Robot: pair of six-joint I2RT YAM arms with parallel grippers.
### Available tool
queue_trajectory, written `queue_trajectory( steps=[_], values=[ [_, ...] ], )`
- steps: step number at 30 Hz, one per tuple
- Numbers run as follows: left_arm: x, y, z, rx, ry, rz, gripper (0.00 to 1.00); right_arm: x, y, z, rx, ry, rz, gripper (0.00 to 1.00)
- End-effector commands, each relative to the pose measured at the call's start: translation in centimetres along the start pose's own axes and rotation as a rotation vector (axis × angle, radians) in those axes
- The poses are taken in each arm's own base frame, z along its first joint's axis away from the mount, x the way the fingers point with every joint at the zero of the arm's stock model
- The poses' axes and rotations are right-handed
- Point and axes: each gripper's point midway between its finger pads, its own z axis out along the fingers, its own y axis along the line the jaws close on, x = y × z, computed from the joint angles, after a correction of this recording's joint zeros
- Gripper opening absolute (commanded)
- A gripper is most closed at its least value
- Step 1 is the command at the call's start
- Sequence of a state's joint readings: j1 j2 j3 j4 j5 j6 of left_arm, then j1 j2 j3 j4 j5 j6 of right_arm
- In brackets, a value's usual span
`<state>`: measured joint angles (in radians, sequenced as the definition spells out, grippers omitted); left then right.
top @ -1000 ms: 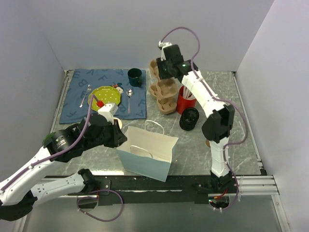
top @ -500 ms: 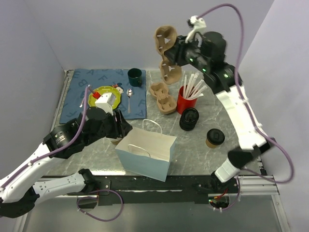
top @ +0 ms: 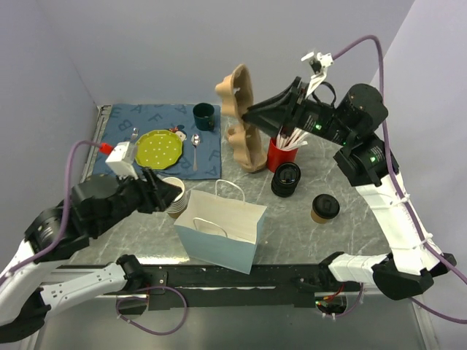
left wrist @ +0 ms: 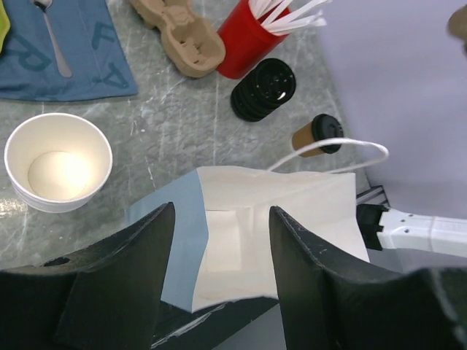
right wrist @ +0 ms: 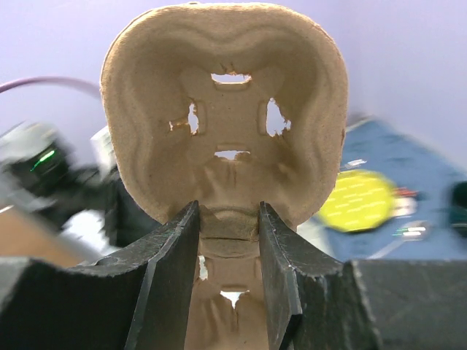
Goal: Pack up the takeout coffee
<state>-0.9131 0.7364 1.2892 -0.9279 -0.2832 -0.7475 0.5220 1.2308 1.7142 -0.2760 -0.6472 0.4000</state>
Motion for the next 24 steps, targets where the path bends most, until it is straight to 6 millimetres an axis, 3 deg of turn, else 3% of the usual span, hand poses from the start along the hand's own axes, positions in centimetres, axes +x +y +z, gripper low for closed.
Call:
queue_trajectory(
  steps=[1, 5, 8, 10, 24],
  values=[
    [1.0, 0.1, -0.7, 0.03, 0.028, -0.018, 0.6, 0.5, 5.0, -0.9, -0.183, 0.046, 0.038, 0.3],
    [1.0, 0.1, -0.2, 0.015, 0.035, -0.017, 0.59, 2.2, 6.1, -0.7, -0.238, 0.11, 0.079, 0.3],
    [0.7, -1.3, 0.2, 0.068, 0.029, -0.041, 0.58, 3.4, 7.1, -0.3, -0.285, 0.151, 0.112, 0.29],
    [1.6, -1.5, 0.9, 0.087, 0.054, -0.039, 0.59, 4.2, 7.7, -0.1, -0.3, 0.17, 0.108, 0.29],
    [4.6, -0.4, 2.4, 0.073, 0.111, -0.089, 0.54, 10.6, 6.5, 0.9, -0.244, 0.31, 0.16, 0.28]
  ],
)
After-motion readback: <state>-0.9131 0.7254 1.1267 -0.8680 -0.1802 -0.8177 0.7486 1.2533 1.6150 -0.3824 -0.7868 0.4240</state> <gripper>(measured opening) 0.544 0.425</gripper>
